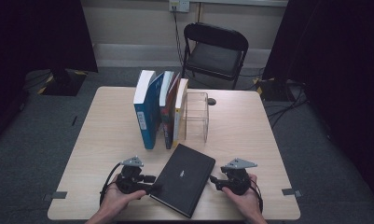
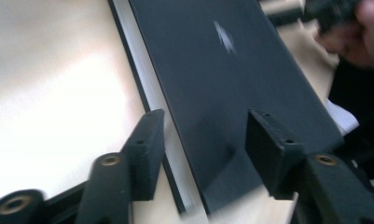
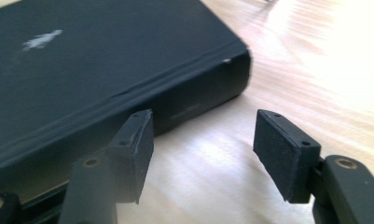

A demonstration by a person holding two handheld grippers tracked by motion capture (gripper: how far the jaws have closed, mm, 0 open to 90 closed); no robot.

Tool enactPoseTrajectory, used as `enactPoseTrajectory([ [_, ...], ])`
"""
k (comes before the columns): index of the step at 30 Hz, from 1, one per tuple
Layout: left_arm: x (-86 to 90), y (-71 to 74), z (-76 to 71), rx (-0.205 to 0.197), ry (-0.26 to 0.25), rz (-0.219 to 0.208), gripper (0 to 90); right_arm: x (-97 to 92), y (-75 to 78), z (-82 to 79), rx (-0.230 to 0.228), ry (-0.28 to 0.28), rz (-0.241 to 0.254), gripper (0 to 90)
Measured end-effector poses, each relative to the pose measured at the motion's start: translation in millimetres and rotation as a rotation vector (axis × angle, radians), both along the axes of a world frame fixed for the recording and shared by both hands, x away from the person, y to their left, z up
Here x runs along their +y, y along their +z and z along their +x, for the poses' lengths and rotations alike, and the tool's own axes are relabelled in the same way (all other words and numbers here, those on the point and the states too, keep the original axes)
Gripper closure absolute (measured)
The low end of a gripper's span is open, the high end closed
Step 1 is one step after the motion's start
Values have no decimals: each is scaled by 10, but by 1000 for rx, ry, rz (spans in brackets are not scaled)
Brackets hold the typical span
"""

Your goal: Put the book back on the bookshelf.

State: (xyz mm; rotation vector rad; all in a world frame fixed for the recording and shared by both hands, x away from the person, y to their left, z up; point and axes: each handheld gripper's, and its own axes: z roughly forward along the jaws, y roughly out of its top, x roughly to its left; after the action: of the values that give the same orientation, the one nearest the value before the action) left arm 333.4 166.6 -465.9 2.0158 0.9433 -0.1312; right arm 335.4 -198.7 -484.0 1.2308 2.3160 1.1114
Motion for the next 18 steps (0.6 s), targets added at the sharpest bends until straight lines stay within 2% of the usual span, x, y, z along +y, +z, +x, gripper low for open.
enactPoseTrajectory([
  [1, -28, 18, 51, -6, -1, -7, 486, 11, 5, -25, -1, 6, 6, 383],
  [4, -152, 15, 203, -34, -7, 12, 520, 38, 22, -68, -2, 16, 18, 382],
  [7, -228, -45, 289, -30, 27, 21, 535, 60, 35, -101, 3, 21, 32, 375],
  [9, -223, -55, 286, -22, 33, 18, 550, 62, 30, -108, 6, 24, 36, 378],
  [11, -208, -35, 245, -25, 28, 37, 561, 56, 27, -99, 16, 19, 50, 372],
  [12, -208, -35, 245, -25, 28, 37, 563, 54, 27, -94, 18, 19, 56, 371],
  [15, -158, -55, 178, 9, 33, 14, 560, 67, 50, -82, 7, 14, 60, 375],
  [18, -160, -48, 129, 11, 23, 23, 553, 69, 65, -65, 2, 13, 67, 375],
])
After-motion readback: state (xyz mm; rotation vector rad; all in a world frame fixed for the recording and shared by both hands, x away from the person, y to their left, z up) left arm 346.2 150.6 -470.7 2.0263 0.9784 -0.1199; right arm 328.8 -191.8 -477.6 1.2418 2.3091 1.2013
